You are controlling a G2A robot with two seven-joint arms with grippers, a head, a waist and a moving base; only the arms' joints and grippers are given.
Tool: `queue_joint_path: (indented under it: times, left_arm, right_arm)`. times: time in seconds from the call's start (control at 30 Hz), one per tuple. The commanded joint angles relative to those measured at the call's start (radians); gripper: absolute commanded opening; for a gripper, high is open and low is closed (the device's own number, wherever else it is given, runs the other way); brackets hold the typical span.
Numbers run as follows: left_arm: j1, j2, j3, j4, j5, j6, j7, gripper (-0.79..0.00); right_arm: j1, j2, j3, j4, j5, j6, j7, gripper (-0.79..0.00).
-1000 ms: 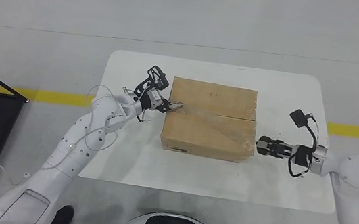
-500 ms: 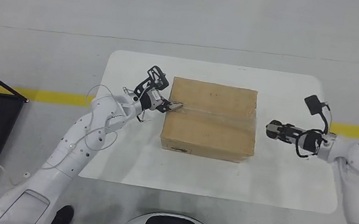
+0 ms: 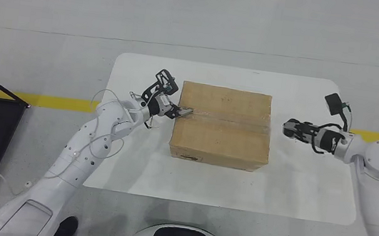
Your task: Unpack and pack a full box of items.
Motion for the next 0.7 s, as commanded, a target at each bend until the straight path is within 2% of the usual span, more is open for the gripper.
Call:
queue_joint_path:
  times: [0.0,0.2,0.27,0.37,0.43,0.47,0.5,0.53,0.67]
  left_arm:
    - [0.000,0.000,0.000,0.000,0.000,0.000,0.000,0.000]
    - [0.000,0.000,0.000,0.000,0.000,0.000,0.000,0.000]
    - [0.000,0.000,0.000,0.000,0.000,0.000,0.000,0.000]
    - [0.000,0.000,0.000,0.000,0.000,0.000,0.000,0.000]
    - [0.000,0.000,0.000,0.000,0.000,0.000,0.000,0.000]
    - [0.000,0.000,0.000,0.000,0.000,0.000,0.000,0.000]
    - [0.000,0.000,0.000,0.000,0.000,0.000,0.000,0.000]
    - [0.000,0.000,0.000,0.000,0.000,0.000,0.000,0.000]
    - [0.000,0.000,0.000,0.000,0.000,0.000,0.000,0.000]
  right_arm:
    - [0.009,0.000,-0.012,0.008,-0.010,0.010,-0.010,-0.785]
    - [0.015,0.001,-0.025,0.023,-0.012,0.015,-0.020,-0.785]
    - [0.011,0.001,-0.022,0.022,-0.009,0.018,-0.033,-0.690]
    - [-0.004,0.002,-0.005,0.010,0.000,0.016,-0.058,-0.659]
    - [-0.025,0.003,0.022,-0.008,0.020,0.006,-0.080,-0.600]
    - [-0.039,0.004,0.039,-0.021,0.036,-0.004,-0.093,-0.539]
    - [-0.057,0.004,0.055,-0.037,0.055,-0.014,-0.103,-0.443]
    - [-0.075,0.003,0.073,-0.055,0.080,-0.026,-0.115,-0.009]
    - [-0.112,0.003,0.100,-0.089,0.122,-0.040,-0.121,0.000]
